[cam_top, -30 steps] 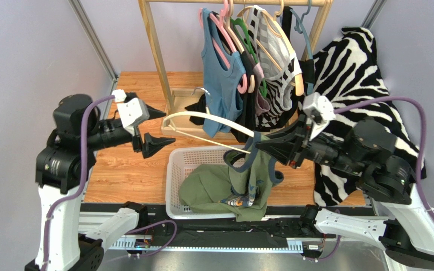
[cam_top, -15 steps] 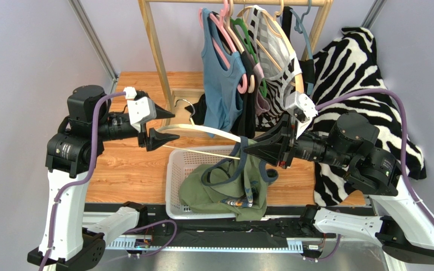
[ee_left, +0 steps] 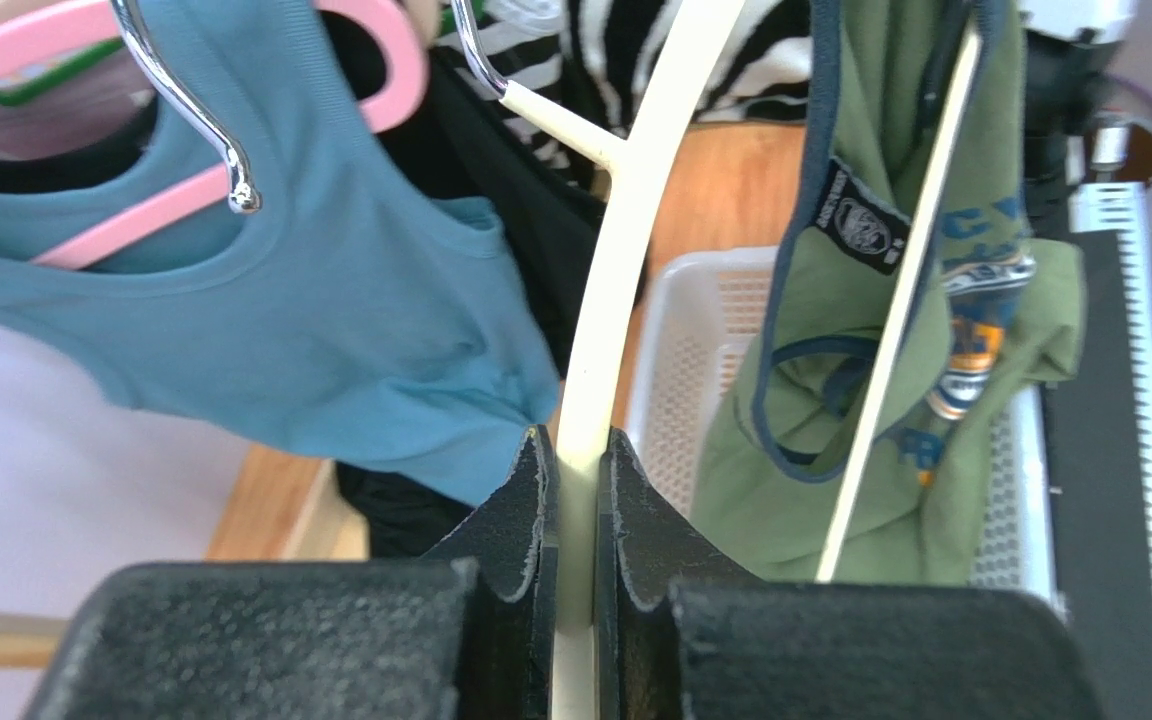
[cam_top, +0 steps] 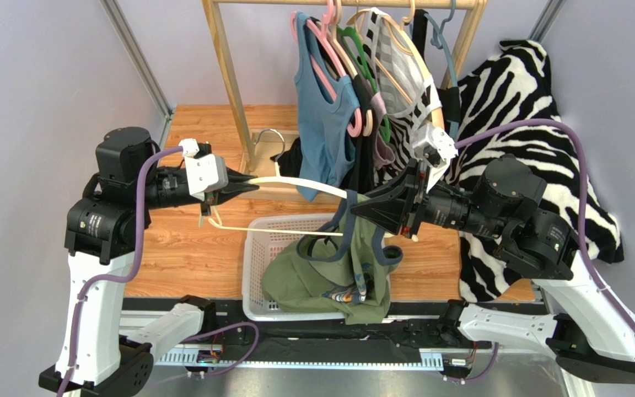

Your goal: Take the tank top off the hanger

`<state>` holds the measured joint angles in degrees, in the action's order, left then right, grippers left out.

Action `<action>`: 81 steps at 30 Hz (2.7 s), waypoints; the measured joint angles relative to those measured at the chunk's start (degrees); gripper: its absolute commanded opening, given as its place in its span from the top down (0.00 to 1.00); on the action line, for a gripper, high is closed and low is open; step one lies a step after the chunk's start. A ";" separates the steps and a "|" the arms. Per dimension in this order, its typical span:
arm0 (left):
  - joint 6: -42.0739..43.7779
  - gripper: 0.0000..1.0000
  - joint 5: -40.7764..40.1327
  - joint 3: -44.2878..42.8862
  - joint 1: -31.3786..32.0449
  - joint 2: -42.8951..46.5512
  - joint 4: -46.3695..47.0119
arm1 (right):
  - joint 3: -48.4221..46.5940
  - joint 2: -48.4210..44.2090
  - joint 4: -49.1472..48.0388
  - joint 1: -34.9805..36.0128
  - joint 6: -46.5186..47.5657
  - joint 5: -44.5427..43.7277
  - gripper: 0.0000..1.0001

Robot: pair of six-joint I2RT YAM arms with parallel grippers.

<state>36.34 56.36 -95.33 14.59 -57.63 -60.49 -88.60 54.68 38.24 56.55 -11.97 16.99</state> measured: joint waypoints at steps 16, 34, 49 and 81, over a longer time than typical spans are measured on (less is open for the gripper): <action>0.20 1.00 -21.07 -5.44 0.90 -0.35 4.98 | -0.83 1.46 -3.30 0.02 3.69 -14.51 0.39; 4.42 1.00 -46.82 6.05 0.28 2.03 19.19 | 8.76 -1.92 -6.03 0.44 0.17 -21.79 0.41; 2.54 1.00 -40.24 4.94 0.26 5.66 12.41 | 10.47 9.51 -14.21 0.44 -0.48 -22.14 0.48; 6.93 1.00 -38.91 7.98 0.26 9.33 10.45 | 11.80 -7.19 -9.29 0.44 2.27 -34.05 1.00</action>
<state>43.27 17.45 -87.35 14.85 -48.29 -50.04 -76.79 47.48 28.95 56.99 -9.69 -17.06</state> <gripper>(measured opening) 0.090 0.006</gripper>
